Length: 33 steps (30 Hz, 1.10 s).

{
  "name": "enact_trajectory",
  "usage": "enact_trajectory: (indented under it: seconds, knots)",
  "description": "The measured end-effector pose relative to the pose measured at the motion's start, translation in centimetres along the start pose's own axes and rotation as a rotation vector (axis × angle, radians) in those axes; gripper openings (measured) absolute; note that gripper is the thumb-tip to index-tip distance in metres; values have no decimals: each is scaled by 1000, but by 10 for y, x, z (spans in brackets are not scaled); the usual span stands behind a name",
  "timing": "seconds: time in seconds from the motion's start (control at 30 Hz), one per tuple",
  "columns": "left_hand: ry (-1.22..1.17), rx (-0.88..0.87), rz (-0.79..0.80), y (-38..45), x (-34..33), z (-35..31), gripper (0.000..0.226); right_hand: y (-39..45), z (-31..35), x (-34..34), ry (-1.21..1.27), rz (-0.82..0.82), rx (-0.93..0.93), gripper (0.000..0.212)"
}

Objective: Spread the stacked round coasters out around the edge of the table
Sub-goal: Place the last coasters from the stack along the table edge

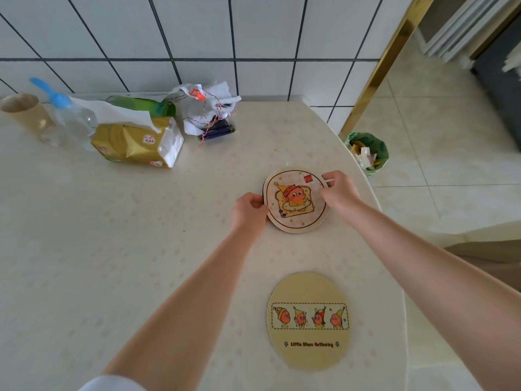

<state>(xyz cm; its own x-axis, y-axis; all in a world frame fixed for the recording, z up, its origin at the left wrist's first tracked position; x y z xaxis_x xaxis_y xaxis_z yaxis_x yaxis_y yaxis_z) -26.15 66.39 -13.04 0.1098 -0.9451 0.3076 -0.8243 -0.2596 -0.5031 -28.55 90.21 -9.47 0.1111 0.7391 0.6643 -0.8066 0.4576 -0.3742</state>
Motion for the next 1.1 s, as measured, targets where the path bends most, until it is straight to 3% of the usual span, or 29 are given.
enact_trajectory:
  seconds: [0.23,0.33,0.5,0.6,0.73,0.83,0.9,0.97,1.1]
  knots:
    - [289,-195,-10,-20,-7,-8,20,-1,-7,-4,-71,-30,13,50]
    - [297,-203,-38,-30,-4,-6,22,-4,-4,1,-108,-24,63,49]
    - [220,-123,-68,-43,0,0,26,3,-4,11,-123,43,80,51]
    - [151,12,-156,-45,4,4,32,11,-1,9,-113,116,88,49]
    - [121,115,-260,-45,6,7,12,17,-6,4,-98,194,80,47]
    - [54,141,-292,-45,0,3,24,25,-13,2,-35,224,38,45]
    - [26,161,-313,-45,-2,3,31,28,-18,1,14,237,-10,44]
    - [7,155,-318,-43,-4,1,24,28,-22,1,18,231,-12,37]
    - [13,165,-323,-37,-5,1,41,23,-23,2,-59,135,119,28]
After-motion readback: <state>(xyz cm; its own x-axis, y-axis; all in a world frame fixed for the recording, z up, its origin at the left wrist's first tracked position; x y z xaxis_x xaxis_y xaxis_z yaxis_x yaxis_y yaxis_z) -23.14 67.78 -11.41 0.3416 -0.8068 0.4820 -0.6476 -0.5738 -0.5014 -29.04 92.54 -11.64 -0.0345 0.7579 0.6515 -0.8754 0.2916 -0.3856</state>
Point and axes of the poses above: each hand's wrist, its own y-axis towards the middle knuckle, its own x-axis out of the back of the hand, z = x × y, the point moved 9 cm from there along y, towards the middle knuckle, and after that the axes turned 6 degrees about -z, right-handed, at the moved point
